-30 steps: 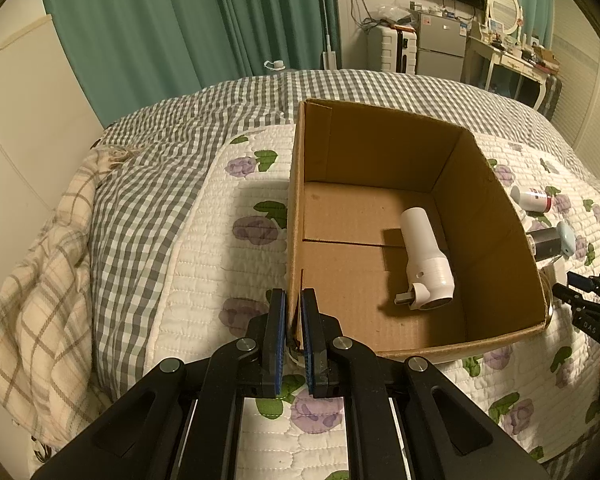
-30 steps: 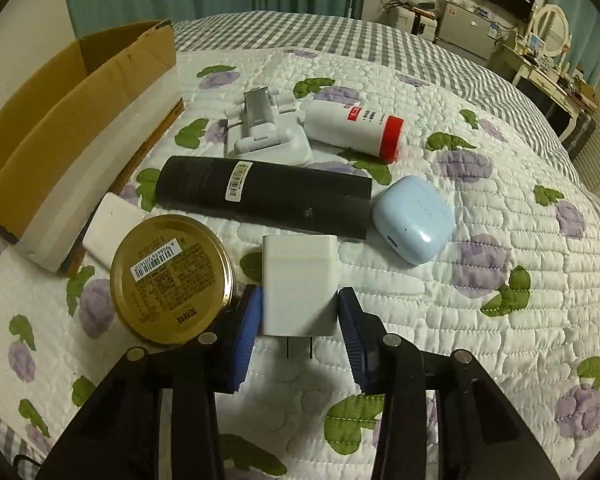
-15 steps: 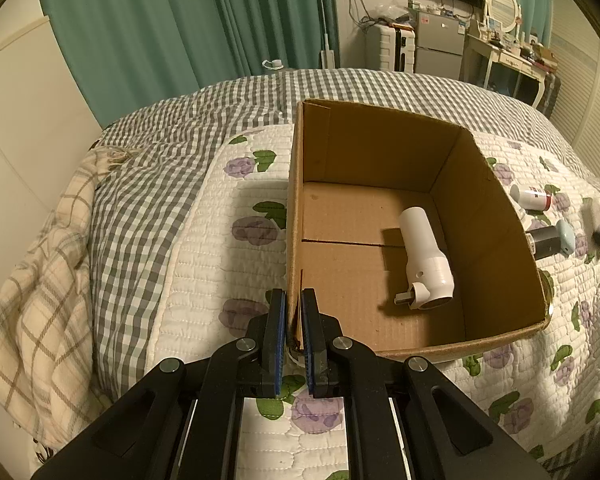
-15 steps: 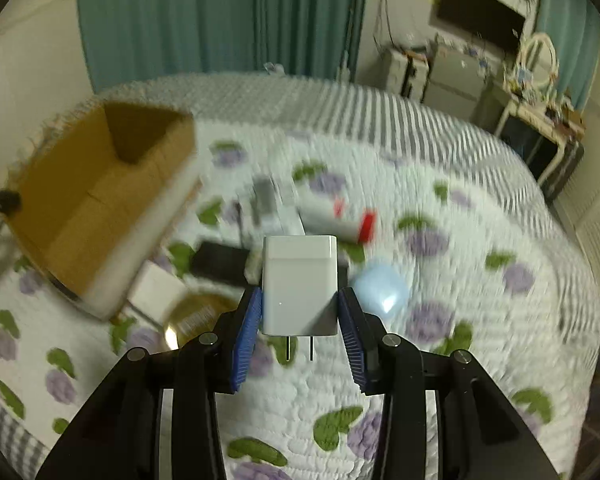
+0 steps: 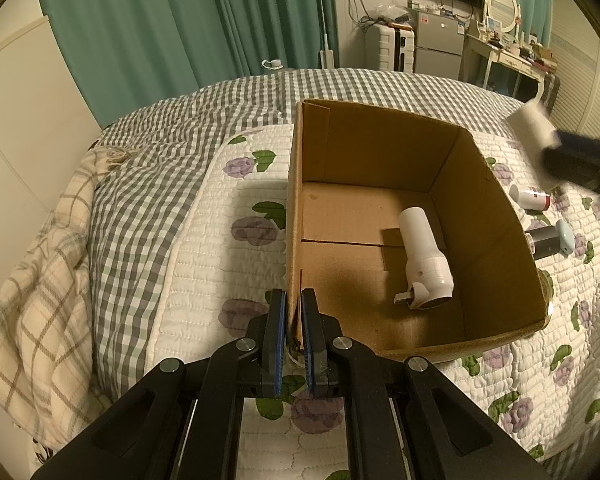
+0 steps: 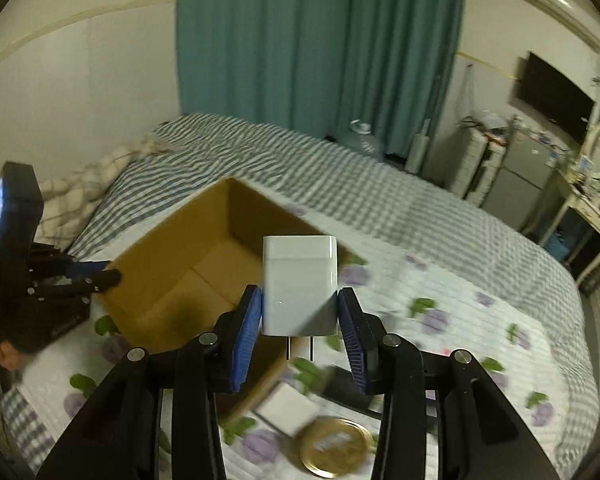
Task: Organize rigid objects
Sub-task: 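Carry the white charger with the right gripper into the box and release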
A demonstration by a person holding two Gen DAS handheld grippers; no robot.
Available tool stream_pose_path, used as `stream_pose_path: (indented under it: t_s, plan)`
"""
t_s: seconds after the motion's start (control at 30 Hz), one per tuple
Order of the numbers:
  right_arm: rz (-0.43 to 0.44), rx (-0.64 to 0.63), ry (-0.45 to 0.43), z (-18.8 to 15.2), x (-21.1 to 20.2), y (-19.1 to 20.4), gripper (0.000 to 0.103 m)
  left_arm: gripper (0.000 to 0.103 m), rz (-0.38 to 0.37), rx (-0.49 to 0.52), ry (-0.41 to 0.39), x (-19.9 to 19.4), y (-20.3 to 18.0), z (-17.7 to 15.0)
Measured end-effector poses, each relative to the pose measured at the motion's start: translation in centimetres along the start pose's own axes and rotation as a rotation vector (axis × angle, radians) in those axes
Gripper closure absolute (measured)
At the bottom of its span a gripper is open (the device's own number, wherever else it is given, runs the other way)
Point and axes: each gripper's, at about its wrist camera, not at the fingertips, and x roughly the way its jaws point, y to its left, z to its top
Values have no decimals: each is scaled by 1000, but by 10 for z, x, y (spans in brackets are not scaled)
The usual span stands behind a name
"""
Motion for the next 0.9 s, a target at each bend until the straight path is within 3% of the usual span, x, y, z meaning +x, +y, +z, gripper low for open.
stream_pose_path:
  t_s: [0.27,0.43,0.83,0.87,0.9]
  plan:
    - [90,-27,107,-11,62,45,64,95,-8,1,-4,0,1,0]
    - [104,-45,164,-24,87,63,64,95,-11,4,-5,-1,2,-1]
    - [115,-27,182,-27,95,71,64,95,-11,3,-2,-1,1,0]
    - [100,-26,172,-25,91,71,63,95,-9,3,-2,-1,2,0]
    - [90,-29,156,-23,86,70,50,95,-6,4,-2,0,2,0]
